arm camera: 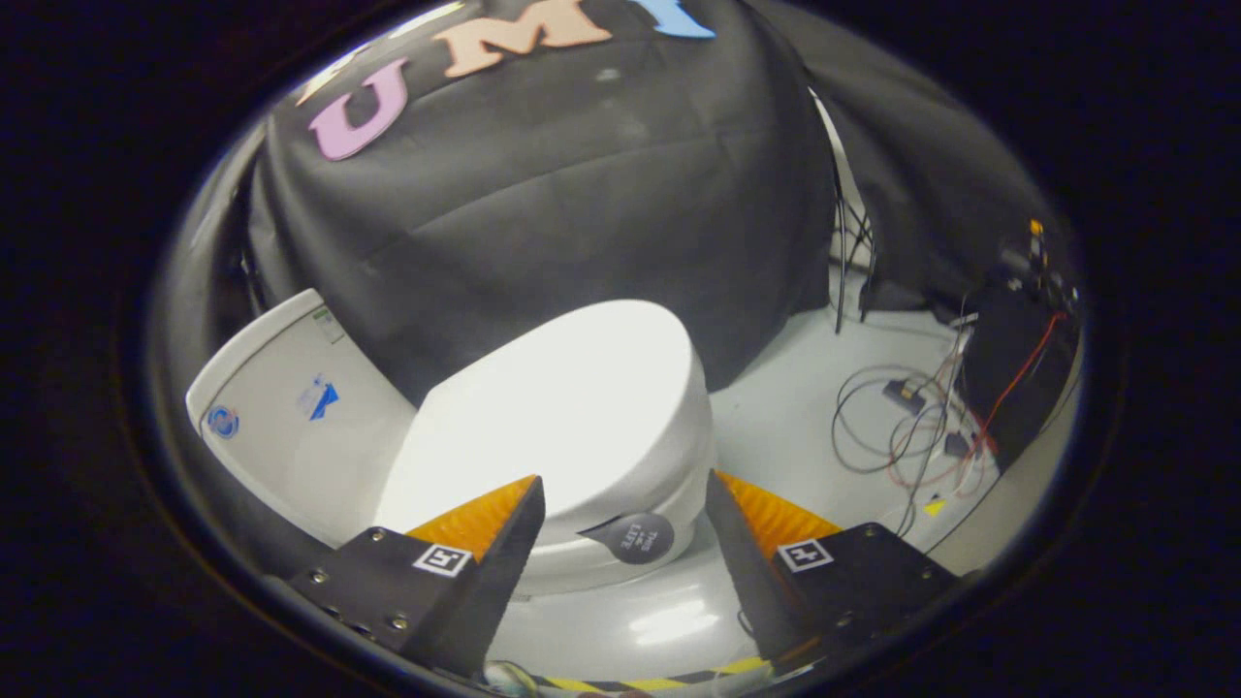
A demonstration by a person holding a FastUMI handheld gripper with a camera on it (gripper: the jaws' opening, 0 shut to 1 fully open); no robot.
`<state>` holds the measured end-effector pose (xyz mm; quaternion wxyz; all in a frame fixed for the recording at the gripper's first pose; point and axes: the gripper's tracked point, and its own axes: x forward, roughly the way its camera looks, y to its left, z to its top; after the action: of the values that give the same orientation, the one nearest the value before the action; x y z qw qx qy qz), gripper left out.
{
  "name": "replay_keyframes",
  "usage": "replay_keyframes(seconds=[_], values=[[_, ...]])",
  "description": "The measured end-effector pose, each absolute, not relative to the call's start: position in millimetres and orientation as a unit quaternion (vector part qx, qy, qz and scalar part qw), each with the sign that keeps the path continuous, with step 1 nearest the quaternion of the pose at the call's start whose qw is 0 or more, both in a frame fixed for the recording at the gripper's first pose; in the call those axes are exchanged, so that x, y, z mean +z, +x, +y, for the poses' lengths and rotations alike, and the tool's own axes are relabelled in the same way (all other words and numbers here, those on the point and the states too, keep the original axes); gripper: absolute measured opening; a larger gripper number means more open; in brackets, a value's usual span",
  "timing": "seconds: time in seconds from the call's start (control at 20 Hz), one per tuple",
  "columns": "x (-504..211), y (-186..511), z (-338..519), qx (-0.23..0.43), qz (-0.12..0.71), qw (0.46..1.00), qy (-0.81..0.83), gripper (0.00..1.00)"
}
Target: Open the toilet lid.
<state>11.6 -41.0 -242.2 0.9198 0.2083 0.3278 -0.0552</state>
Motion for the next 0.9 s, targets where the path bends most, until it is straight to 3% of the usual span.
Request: replay_keyframes(seconds=[0.25, 0.45, 0.55, 0.65, 0.75, 0.9], values=[[-278.7, 6.5, -46.7, -0.084, 0.366, 0.881, 0.286, 0.99], [-299.4, 7.3, -36.6, -0.075, 0.394, 0.851, 0.338, 0.9], [-304.8, 10.5, -30.6, -0.075, 0.4, 0.837, 0.366, 0.73], [-304.9, 13.3, -27.4, -0.068, 0.399, 0.832, 0.381, 0.72], [-304.1, 15.1, -29.4, -0.084, 0.393, 0.816, 0.415, 0.3], [-306.2, 14.0, -29.2, -0.073, 0.397, 0.819, 0.408, 0.28]])
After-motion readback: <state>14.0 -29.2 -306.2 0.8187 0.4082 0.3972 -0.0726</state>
